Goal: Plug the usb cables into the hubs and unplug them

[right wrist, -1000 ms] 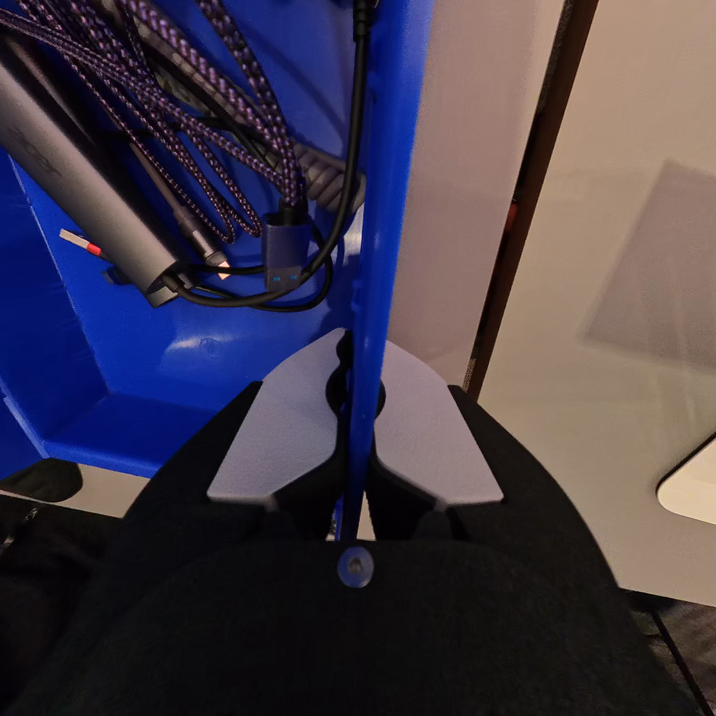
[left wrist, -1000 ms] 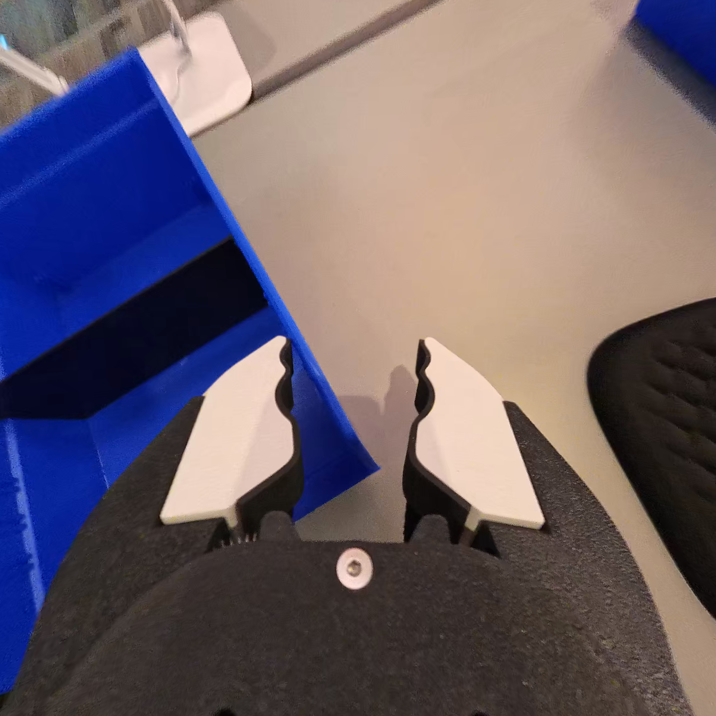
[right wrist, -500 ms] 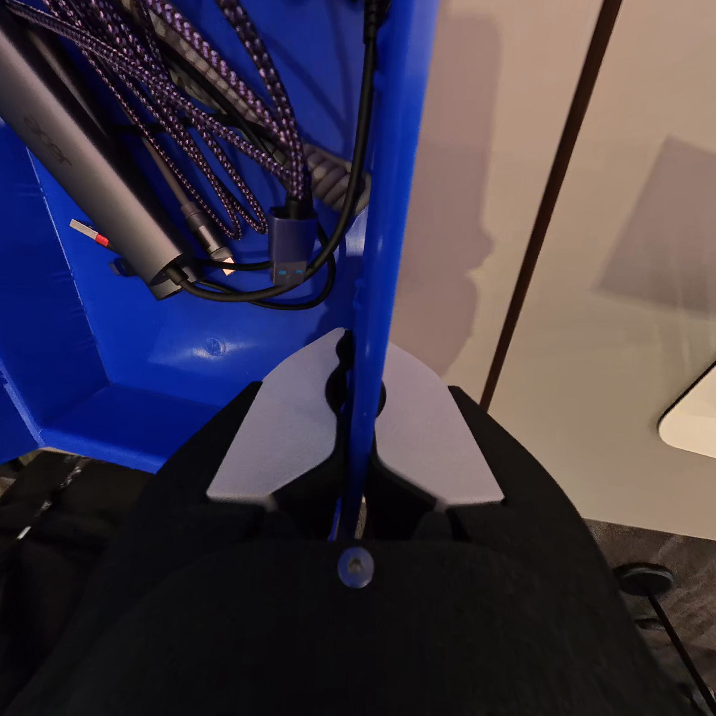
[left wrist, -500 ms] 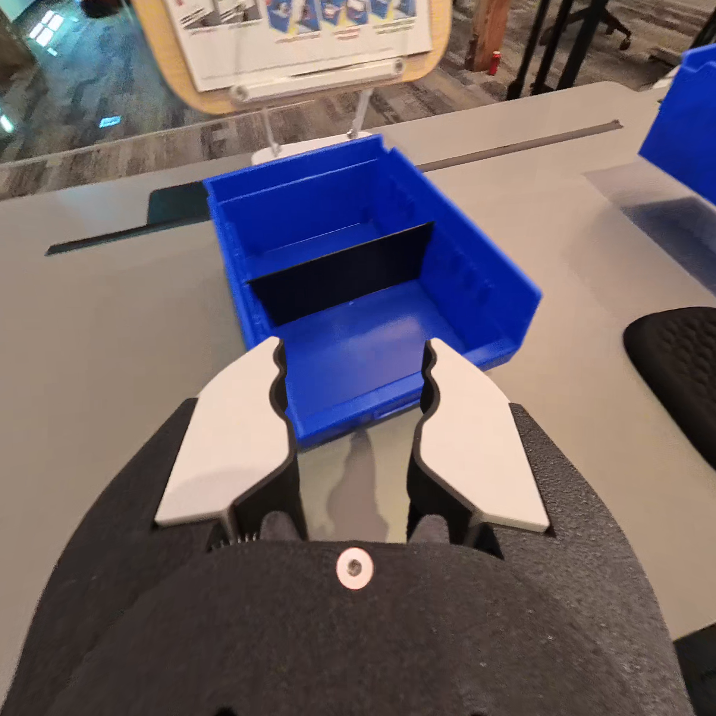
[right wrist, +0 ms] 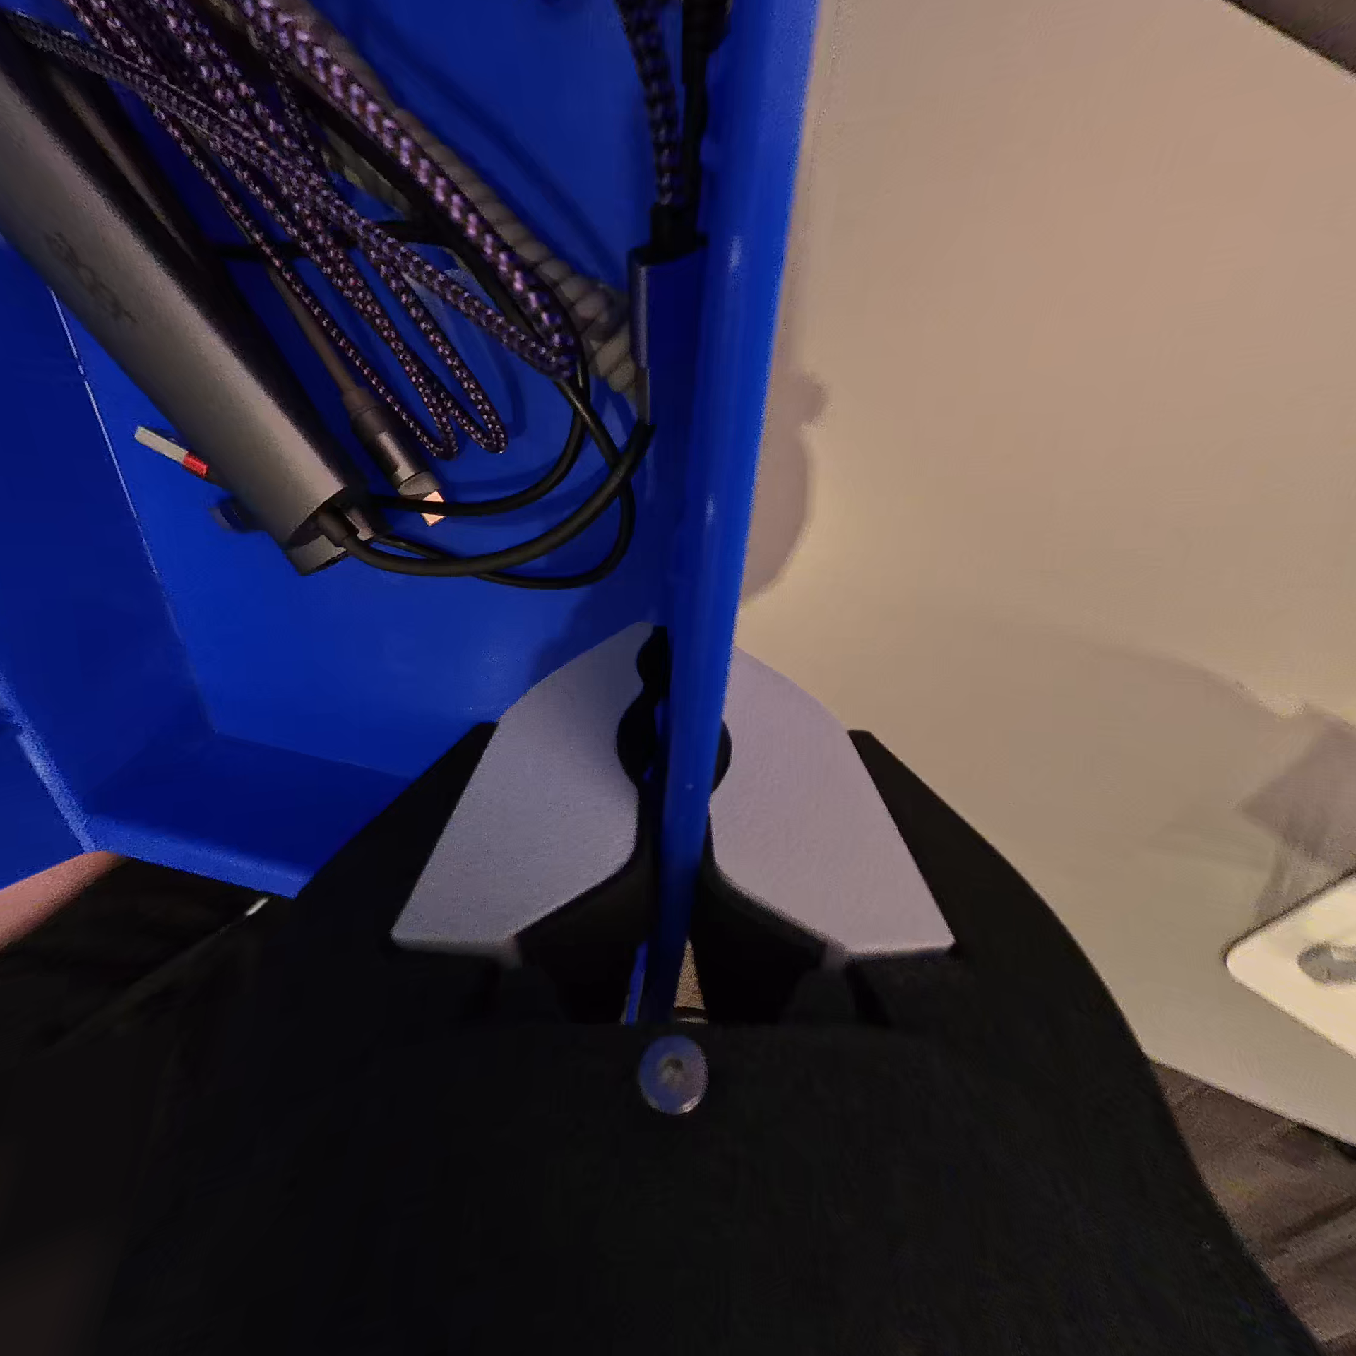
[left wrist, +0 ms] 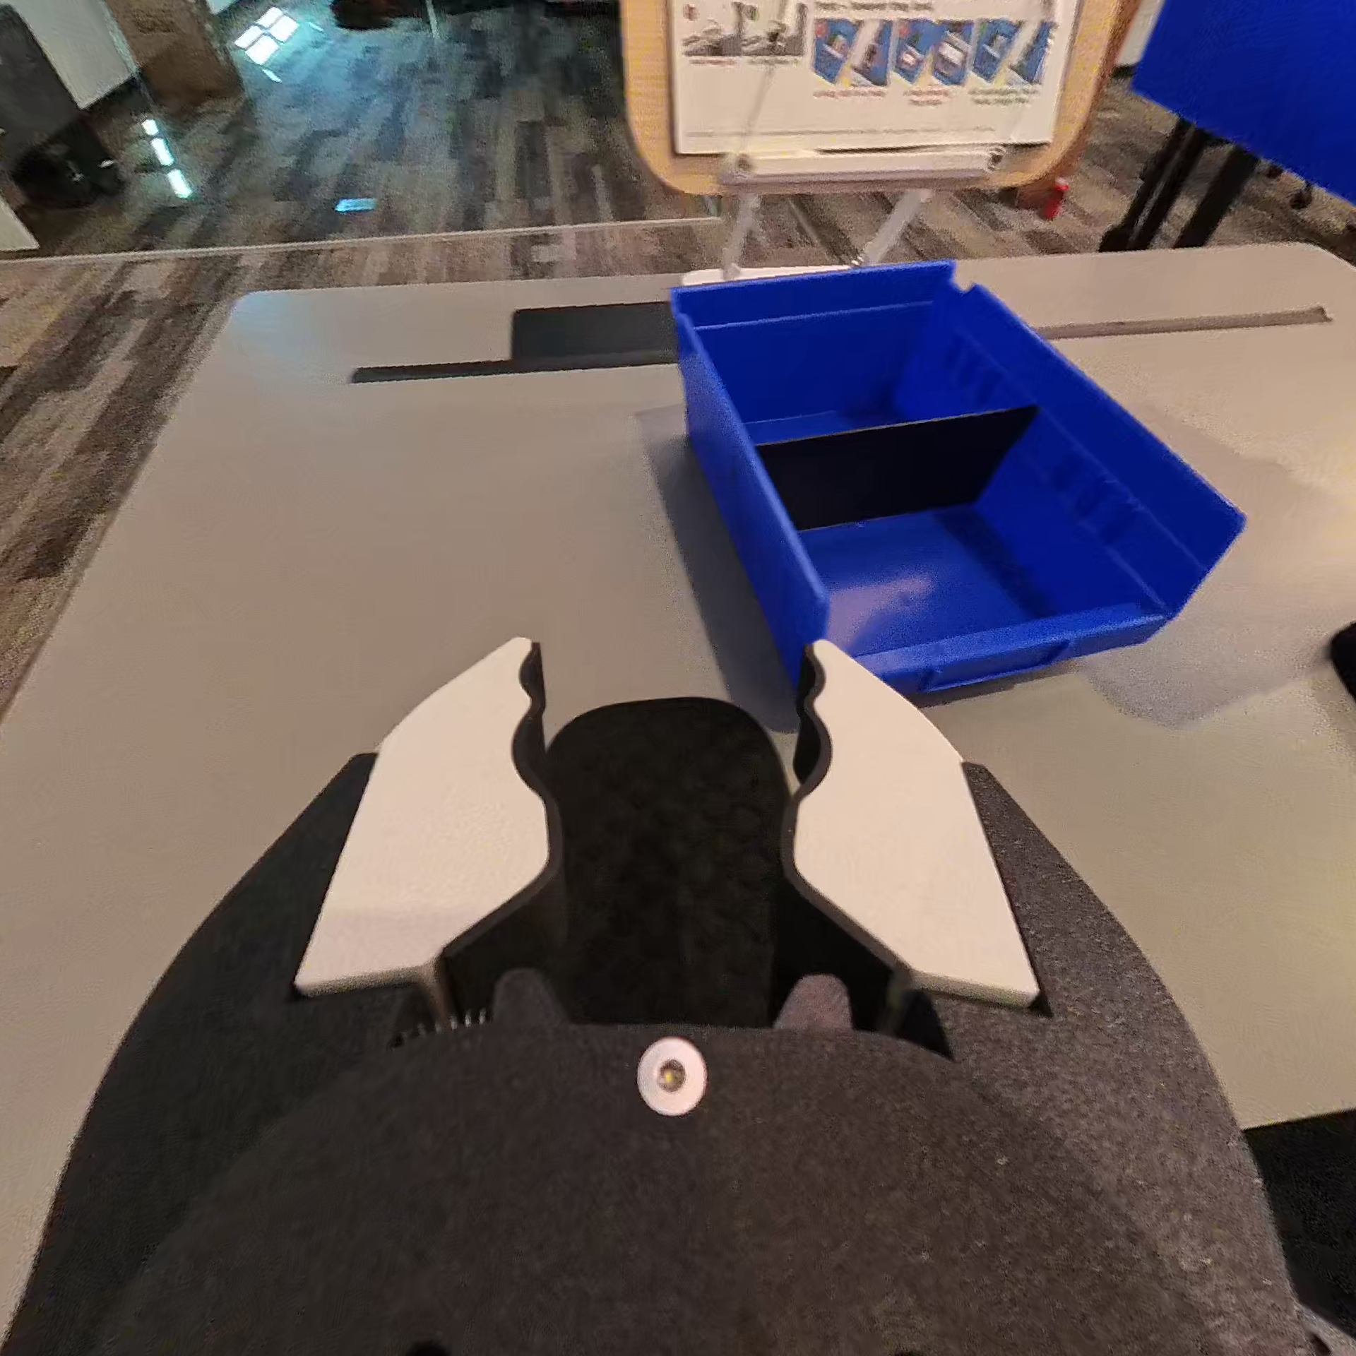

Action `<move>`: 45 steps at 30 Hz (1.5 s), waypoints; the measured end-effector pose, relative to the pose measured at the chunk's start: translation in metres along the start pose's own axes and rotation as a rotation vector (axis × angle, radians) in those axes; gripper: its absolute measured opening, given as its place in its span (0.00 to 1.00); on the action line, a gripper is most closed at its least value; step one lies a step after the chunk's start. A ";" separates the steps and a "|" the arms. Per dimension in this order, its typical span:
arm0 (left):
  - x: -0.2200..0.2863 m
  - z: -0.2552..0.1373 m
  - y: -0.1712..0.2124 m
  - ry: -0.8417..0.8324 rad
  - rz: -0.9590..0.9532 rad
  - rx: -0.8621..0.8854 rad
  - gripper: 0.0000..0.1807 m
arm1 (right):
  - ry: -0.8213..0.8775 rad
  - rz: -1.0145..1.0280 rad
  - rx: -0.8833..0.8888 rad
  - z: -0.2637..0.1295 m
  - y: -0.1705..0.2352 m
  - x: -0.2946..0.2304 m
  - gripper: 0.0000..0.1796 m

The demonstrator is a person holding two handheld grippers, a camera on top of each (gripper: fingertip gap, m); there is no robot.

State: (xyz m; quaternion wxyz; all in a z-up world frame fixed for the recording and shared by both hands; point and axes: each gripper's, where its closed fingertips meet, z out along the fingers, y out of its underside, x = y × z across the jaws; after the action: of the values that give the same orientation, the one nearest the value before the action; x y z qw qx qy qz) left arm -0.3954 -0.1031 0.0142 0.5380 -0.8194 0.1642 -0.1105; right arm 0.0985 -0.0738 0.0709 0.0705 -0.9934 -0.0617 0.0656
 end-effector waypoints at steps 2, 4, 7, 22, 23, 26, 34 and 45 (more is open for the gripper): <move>-0.023 -0.012 0.001 -0.029 -0.038 0.023 0.36 | -0.050 -0.060 -0.015 0.007 -0.029 -0.058 0.02; -0.048 -0.025 0.004 -0.066 -0.086 0.045 0.36 | -0.097 -0.141 -0.025 0.020 -0.060 -0.119 0.02; -0.082 -0.045 0.007 -0.111 -0.146 0.073 0.36 | -0.150 -0.266 -0.031 0.044 -0.104 -0.208 0.02; -0.161 -0.054 -0.005 -0.264 -0.139 0.207 0.44 | -0.249 -0.409 -0.098 0.213 -0.207 -0.431 0.02; -0.159 -0.046 -0.002 -0.266 -0.126 0.210 0.44 | -0.249 -0.402 -0.112 0.225 -0.206 -0.435 0.02; -0.158 -0.020 0.004 -0.298 -0.061 0.214 0.44 | -0.240 -0.385 -0.133 0.256 -0.206 -0.441 0.02; -0.169 0.055 0.048 -0.263 -0.143 0.020 0.43 | -0.175 -0.340 -0.120 0.292 -0.208 -0.441 0.02; -0.200 0.084 0.066 -0.202 -0.137 -0.095 0.20 | -0.264 -0.469 0.146 0.217 -0.215 -0.420 0.28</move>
State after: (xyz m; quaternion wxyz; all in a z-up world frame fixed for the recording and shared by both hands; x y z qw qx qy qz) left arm -0.5596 0.0210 -0.0806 0.5033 -0.8603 0.0579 -0.0562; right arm -0.3689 0.1104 -0.0590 0.1464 -0.9271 -0.2939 0.1808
